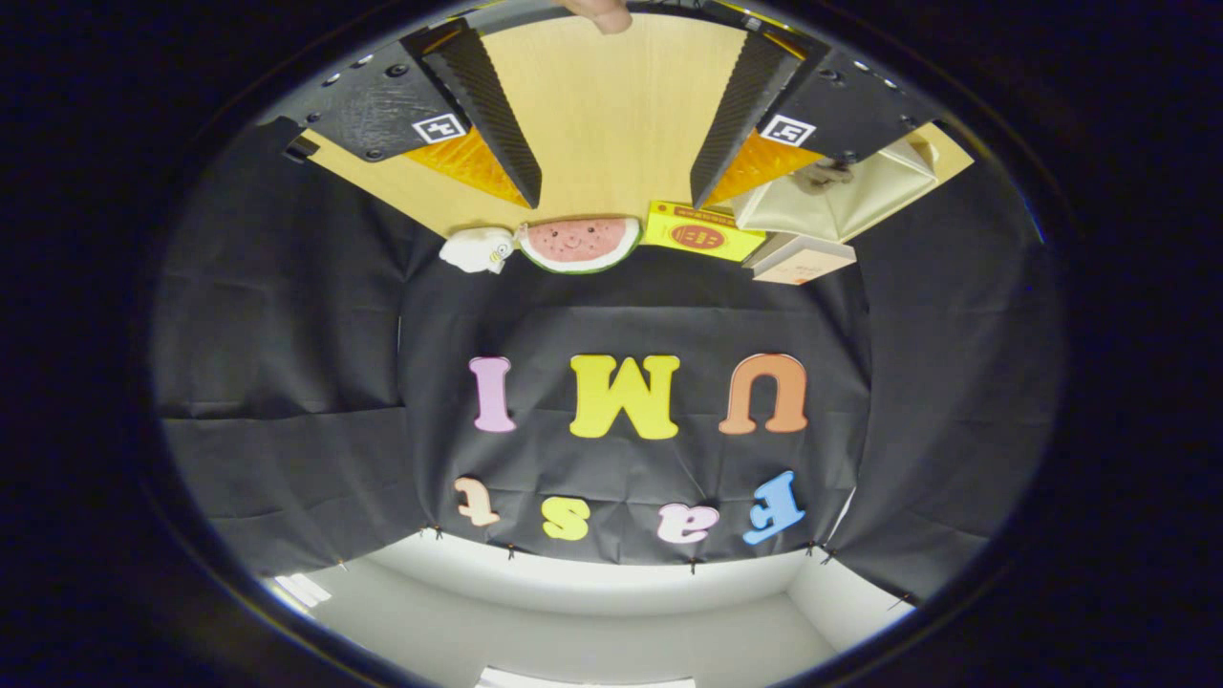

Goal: Open the storage box then place both shoes into the box .Put the left shoe in first, then the right shoe, with the right side of both shoes facing outward in a uniform manner.

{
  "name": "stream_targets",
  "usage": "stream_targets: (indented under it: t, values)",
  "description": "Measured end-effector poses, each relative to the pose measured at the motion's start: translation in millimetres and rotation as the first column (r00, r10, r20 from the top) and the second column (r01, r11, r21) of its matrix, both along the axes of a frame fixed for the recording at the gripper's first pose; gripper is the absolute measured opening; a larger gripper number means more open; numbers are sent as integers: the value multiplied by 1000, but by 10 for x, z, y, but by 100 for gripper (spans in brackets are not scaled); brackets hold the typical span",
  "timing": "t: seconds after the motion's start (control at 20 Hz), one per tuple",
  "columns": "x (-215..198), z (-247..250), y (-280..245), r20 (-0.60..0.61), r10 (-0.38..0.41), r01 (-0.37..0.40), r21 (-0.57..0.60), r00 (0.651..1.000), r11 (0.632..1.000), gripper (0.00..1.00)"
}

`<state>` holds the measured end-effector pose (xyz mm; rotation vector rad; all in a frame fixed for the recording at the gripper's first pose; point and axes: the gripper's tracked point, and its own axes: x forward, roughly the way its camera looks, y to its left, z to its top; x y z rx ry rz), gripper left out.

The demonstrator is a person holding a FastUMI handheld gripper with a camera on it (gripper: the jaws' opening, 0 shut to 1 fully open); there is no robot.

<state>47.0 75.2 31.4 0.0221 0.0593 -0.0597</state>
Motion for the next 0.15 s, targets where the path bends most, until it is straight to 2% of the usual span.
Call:
stream_targets:
  t: [0.15]
  values:
    - [-10, -112, -127, -18, -6, 6, 0, 1000, 1000, 95]
